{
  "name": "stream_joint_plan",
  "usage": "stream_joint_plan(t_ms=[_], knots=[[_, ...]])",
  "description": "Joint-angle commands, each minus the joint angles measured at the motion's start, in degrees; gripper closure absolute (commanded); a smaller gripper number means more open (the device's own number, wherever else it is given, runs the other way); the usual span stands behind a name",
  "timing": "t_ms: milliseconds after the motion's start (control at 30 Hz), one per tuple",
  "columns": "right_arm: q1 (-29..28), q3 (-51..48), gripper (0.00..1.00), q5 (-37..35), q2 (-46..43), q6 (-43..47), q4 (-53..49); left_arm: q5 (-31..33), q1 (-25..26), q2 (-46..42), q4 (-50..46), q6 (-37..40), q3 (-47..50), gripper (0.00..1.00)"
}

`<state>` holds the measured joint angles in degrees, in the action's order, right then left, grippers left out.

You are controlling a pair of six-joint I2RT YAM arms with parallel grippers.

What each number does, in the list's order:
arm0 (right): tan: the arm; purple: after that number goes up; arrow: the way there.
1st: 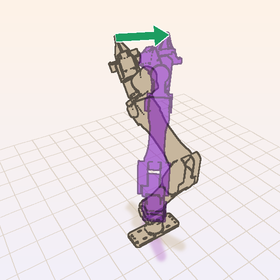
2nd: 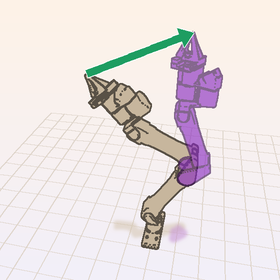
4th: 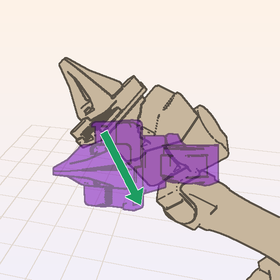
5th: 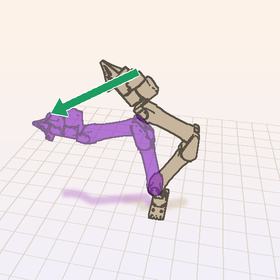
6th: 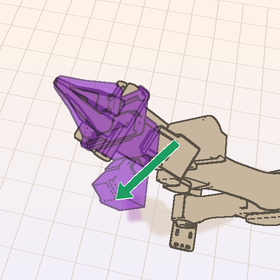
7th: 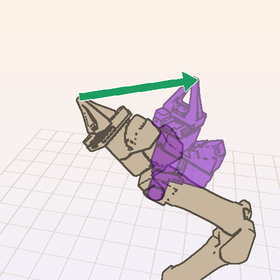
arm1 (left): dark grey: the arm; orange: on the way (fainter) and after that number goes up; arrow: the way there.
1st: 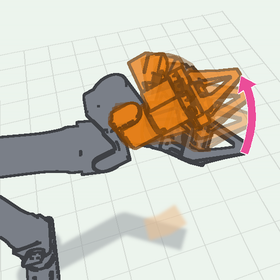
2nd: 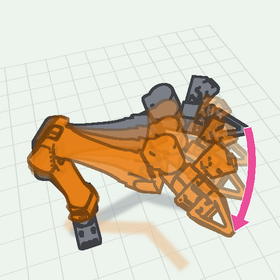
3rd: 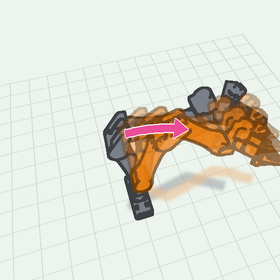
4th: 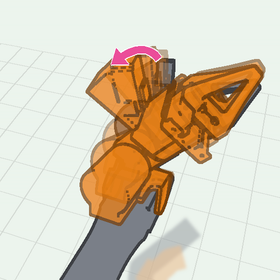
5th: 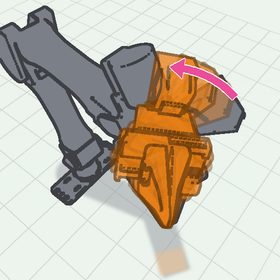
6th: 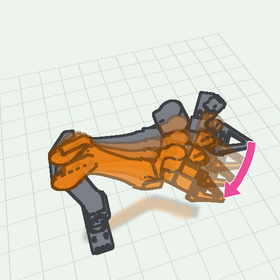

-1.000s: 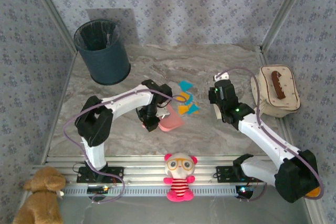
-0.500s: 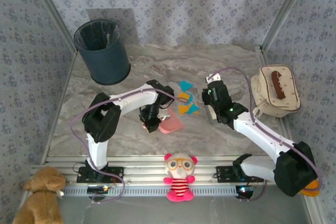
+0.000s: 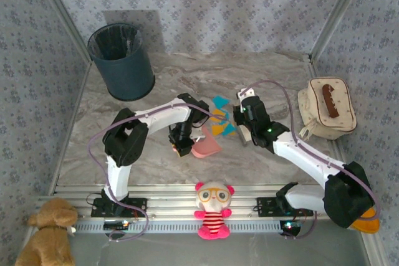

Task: Sweep away the paper scraps from the table

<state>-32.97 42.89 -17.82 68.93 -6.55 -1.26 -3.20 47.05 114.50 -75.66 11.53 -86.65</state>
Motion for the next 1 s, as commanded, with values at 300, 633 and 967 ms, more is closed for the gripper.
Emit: stream_joint_plan(t_ms=[300,633,967], knots=[[-2.3,1.0,1.00,6.6,0.9,1.4,0.3,-2.2,0.4,3.2,-3.0,1.4,-3.2,1.00],[-3.4,2.6,1.00,11.5,0.9,3.0,-1.2,-2.5,0.4,3.9,-2.8,1.2,-3.6,1.00],[-4.0,3.2,1.00,16.2,-0.1,2.7,0.1,-2.1,0.4,3.8,-2.3,1.2,-3.7,1.00]])
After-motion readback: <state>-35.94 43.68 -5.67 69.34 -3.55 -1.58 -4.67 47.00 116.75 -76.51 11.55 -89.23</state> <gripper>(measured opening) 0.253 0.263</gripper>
